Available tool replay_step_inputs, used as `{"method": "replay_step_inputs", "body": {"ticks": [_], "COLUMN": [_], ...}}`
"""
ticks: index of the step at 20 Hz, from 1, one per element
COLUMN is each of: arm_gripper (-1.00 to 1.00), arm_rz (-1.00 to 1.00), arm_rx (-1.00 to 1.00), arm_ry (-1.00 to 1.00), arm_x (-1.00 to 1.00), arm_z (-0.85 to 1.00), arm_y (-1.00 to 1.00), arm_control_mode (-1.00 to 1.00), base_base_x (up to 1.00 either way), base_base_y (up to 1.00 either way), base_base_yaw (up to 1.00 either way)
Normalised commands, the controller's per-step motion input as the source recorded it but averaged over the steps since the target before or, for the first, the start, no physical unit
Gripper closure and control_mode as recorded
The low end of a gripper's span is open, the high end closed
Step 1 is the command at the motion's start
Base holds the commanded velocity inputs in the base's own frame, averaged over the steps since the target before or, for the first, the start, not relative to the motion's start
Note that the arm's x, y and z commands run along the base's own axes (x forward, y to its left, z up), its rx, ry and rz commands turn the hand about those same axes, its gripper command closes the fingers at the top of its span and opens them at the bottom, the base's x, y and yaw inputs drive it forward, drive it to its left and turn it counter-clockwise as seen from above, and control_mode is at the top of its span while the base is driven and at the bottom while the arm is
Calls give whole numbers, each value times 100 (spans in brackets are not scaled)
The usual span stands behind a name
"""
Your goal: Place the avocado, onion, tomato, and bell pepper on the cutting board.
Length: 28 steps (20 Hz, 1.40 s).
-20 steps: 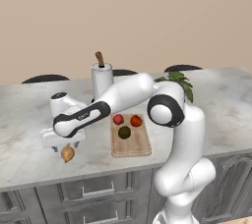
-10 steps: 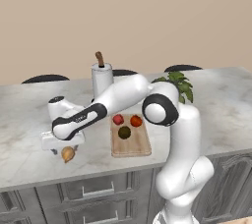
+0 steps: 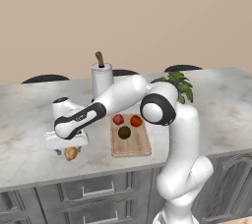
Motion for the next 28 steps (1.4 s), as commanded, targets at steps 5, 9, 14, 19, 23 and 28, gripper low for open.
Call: {"method": "replay_step_inputs", "body": {"ticks": [5,9,14,19,23,28], "arm_gripper": [-100,100,100,100,100,100], "arm_rz": [-7,-6,-2,0,0,-2], "arm_rx": [-1,-3,-1,0,3,3], "arm_ry": [7,10,3,0,-5,-4], "arm_x": [-6,-3,0,0,-2,-6], "arm_z": [-29,-35,-14,11,46,49], "arm_y": [-4,0,0,-1,-18,-37], "arm_control_mode": [-100,-100,-100,-100,-100,-100], "base_base_x": [0,0,0,0,0,0], "base_base_y": [0,0,0,0,0,0], "base_base_yaw": [0,0,0,0,0,0]}}
